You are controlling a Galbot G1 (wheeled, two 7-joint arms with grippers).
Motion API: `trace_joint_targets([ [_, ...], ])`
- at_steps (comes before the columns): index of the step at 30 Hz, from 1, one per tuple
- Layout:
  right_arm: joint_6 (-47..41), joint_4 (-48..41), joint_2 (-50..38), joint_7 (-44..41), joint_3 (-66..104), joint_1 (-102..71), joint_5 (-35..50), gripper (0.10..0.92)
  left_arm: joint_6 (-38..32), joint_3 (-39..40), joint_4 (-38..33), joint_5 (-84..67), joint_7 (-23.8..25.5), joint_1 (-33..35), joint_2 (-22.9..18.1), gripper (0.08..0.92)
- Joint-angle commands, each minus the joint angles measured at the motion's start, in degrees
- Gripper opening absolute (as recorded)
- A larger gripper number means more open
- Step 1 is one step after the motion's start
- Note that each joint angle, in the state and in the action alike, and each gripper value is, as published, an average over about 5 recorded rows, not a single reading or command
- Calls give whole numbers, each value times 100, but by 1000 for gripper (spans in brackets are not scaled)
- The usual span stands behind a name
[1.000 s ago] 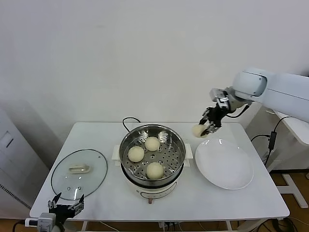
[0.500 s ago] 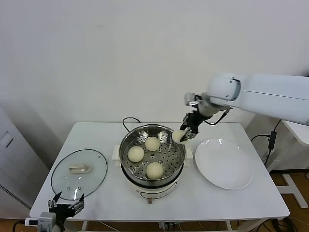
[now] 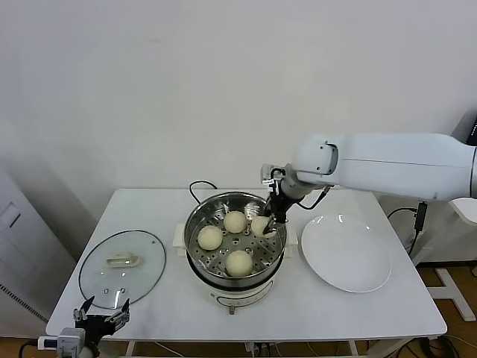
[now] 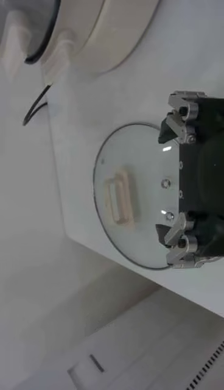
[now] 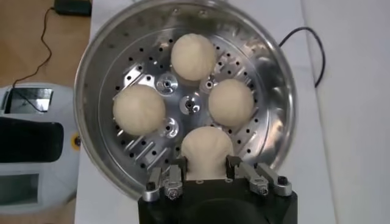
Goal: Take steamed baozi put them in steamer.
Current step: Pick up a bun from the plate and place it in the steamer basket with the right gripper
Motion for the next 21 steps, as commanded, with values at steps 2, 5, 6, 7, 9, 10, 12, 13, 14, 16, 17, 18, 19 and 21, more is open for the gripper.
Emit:
trace_joint_targets([
  [2, -118, -46, 161, 256, 57, -488, -54, 416, -2, -7, 0, -2, -1, 3, -20, 823],
  [5, -125, -86, 165, 277, 72, -581, -103, 416, -2, -12, 0, -2, -1, 5, -31, 823],
  [6, -126, -105, 165, 288, 81, -613, -118, 416, -3, -14, 2, -2, -1, 7, -35, 823],
  [7, -127, -123, 165, 298, 93, -640, -128, 416, -5, -18, 5, -2, -1, 9, -36, 823],
  [9, -129, -153, 162, 313, 116, -689, -146, 421, -10, -24, 13, -2, -2, 15, -38, 823],
  [10, -129, -163, 159, 321, 127, -709, -156, 432, -12, -27, 16, -3, -2, 17, -39, 823],
  [12, -133, -173, 148, 325, 147, -739, -171, 469, -19, -32, 21, -3, -2, 23, -41, 823],
  [13, -135, -176, 140, 322, 154, -746, -178, 494, -22, -34, 22, -4, -2, 26, -42, 823],
  [14, -135, -179, 129, 313, 166, -747, -179, 527, -24, -35, 23, -4, -1, 29, -43, 823],
  [16, -138, -183, 103, 291, 199, -737, -175, 579, -29, -37, 23, -4, -2, 32, -47, 823],
  [17, -137, -185, 85, 272, 220, -719, -173, 613, -29, -37, 24, -4, -2, 33, -49, 823],
  [18, -135, -188, 56, 248, 266, -697, -161, 639, -30, -36, 23, -4, -2, 33, -51, 823],
  [19, -132, -192, 26, 224, 320, -674, -149, 665, -32, -36, 22, -4, -2, 34, -51, 823],
  [21, -122, -216, -82, 166, 511, -632, -120, 726, -33, -40, 16, -6, -2, 36, -50, 823],
])
